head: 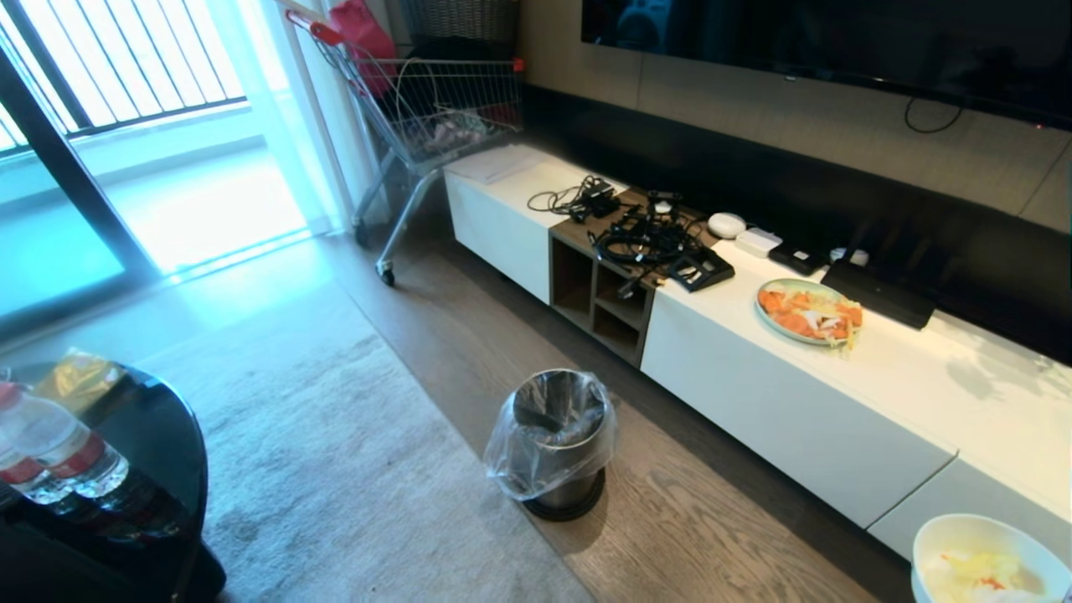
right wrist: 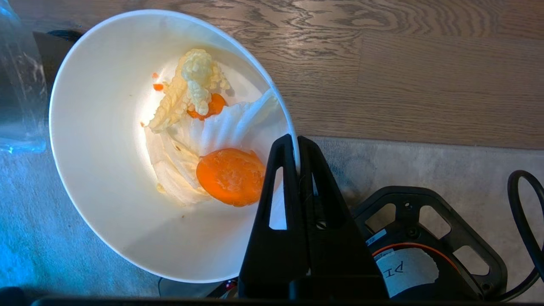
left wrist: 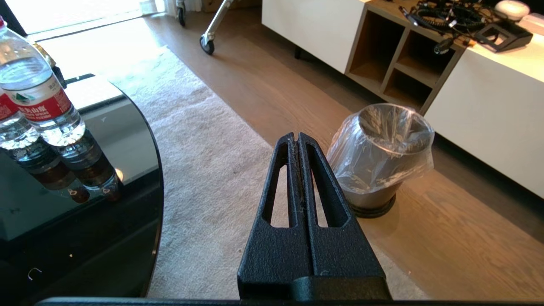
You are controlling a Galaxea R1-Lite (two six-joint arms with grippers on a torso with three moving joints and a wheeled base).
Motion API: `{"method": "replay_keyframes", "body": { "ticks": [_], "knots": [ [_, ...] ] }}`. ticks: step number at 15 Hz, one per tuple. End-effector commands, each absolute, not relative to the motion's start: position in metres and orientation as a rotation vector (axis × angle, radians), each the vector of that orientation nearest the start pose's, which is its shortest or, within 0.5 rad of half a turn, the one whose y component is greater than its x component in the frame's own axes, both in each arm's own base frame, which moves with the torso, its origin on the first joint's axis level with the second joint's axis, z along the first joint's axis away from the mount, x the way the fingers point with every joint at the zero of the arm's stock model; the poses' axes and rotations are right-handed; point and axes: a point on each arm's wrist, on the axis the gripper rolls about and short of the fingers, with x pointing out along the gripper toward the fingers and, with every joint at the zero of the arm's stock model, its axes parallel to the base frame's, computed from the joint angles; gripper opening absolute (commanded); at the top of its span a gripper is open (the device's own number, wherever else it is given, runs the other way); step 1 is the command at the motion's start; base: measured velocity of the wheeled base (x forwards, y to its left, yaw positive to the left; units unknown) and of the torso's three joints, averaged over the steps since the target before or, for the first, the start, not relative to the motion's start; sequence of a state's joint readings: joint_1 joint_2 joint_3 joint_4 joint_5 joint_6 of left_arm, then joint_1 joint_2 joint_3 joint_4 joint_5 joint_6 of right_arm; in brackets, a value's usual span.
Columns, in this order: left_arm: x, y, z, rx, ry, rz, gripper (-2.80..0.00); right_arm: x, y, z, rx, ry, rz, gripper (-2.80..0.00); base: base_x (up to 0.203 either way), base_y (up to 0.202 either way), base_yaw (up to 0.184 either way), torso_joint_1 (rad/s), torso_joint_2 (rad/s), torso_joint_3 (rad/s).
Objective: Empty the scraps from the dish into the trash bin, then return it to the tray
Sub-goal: Move the bowl over the trash can
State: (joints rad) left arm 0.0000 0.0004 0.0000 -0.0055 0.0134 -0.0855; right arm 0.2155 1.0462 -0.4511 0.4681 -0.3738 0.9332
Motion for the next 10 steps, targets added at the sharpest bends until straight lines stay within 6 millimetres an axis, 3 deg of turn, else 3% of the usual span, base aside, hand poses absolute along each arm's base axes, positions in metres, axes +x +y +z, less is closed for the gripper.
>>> {"method": "replay_keyframes", "body": {
  "ticks": [1,10],
  "knots": [
    [-0.0228,0.0003,0.0761,-0.086,-0.007,0.014,-2.80,0.0855,0.0103,0.1357,0.542,0.854,-0.596,-2.80,0.000,0.000,0.000,-0.003,0.00,-0.198],
    [-0.0228,0.0003,0.0761,-0.087,-0.007,0.014,-2.80,0.0924,0.0122,0.1412,0.550,0.803,-0.561,-2.80,0.000,0.000,0.000,0.002,0.00,-0.195]
  ]
}}
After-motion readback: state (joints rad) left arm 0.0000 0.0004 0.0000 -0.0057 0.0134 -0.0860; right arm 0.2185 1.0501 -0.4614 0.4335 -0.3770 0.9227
